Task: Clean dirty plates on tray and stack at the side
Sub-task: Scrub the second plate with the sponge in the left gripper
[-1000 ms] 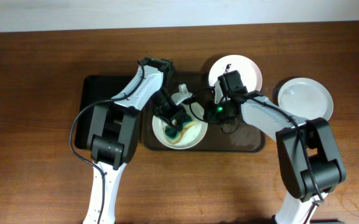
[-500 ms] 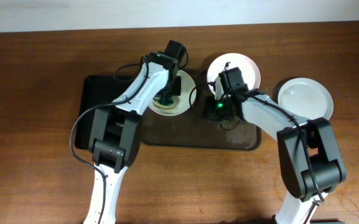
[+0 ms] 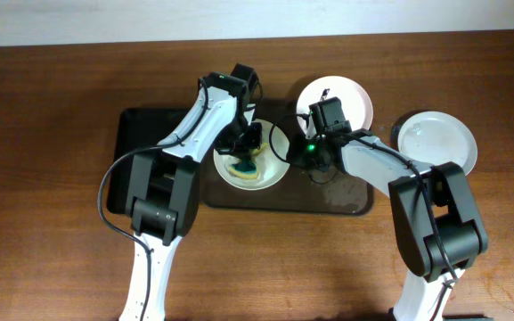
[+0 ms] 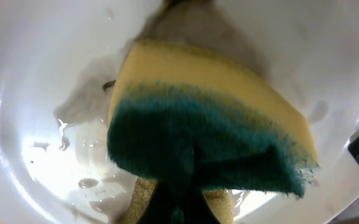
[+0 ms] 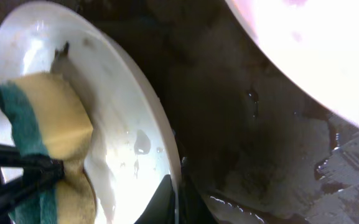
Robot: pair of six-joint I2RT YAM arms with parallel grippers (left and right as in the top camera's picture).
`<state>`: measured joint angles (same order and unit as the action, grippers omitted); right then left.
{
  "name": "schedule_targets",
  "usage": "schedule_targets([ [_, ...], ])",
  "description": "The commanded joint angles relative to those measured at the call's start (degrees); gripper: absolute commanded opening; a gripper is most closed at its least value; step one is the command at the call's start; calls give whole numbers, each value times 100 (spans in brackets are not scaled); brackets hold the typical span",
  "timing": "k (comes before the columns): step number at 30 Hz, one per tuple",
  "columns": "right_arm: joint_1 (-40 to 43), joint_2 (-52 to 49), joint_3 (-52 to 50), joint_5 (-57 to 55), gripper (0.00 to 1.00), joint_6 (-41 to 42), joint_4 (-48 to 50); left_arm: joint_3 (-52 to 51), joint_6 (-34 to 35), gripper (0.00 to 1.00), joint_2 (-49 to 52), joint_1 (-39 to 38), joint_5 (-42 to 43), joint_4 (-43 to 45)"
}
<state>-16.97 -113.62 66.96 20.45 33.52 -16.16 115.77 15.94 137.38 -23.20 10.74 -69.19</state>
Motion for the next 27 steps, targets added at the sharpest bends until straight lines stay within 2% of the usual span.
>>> schedule_targets([
  [1, 7, -133, -44, -201, 4, 105, -103, 367, -1274, 0, 188, -39, -658, 315],
  [6, 7, -133, -44, -153, 4, 83, -118, 372, -3460, 0, 188, -44, -627, 597],
  [7, 7, -133, -39, -94, 4, -4, -87, 372, -3574, 0, 188, -44, -584, 662],
  [9, 7, -133, -39, -127, 4, 83, -111, 372, -2140, 0, 188, -37, -614, 940],
  [10, 11, -133, -39, -376, 4, 472, -267, 372, -1591, 0, 188, -37, -756, 990],
  [12, 13, -133, -39, -485, 4, 796, -444, 372, -66, 0, 170, -37, -1622, 844],
  [13, 11, -133, -39, -485, 4, 796, -487, 372, 146, 0, 166, -37, -1611, 804],
  [15, 13, -133, -39, -481, 4, 789, -501, 402, 136, 0, 166, -46, -1464, 699],
  [16, 11, -133, -39, -474, 4, 787, -496, 417, -485, 0, 166, -61, -979, 728],
  [17, 11, -133, -39, -455, 4, 761, -483, 426, -1864, 0, 166, -120, -151, 737],
  [18, 11, -133, -39, -437, 4, 743, -481, 426, -3195, 0, 166, -306, 133, 516],
  [19, 11, -133, -39, -437, 4, 743, -481, 426, -3713, 0, 166, -437, 127, 437],
  [21, 11, -133, -39, -413, 4, 741, -483, 457, -3967, 0, 166, -555, 129, 501],
  [24, 11, -133, -39, -374, 4, 723, -483, 483, -3163, 0, 166, -544, -433, 1318],
  [26, 11, -133, -39, -374, 4, 723, -483, 481, -3121, 0, 168, -546, -798, 2031],
  [27, 11, -133, -39, -374, 4, 719, -485, 481, -2774, 0, 168, -546, -1331, 2371],
])
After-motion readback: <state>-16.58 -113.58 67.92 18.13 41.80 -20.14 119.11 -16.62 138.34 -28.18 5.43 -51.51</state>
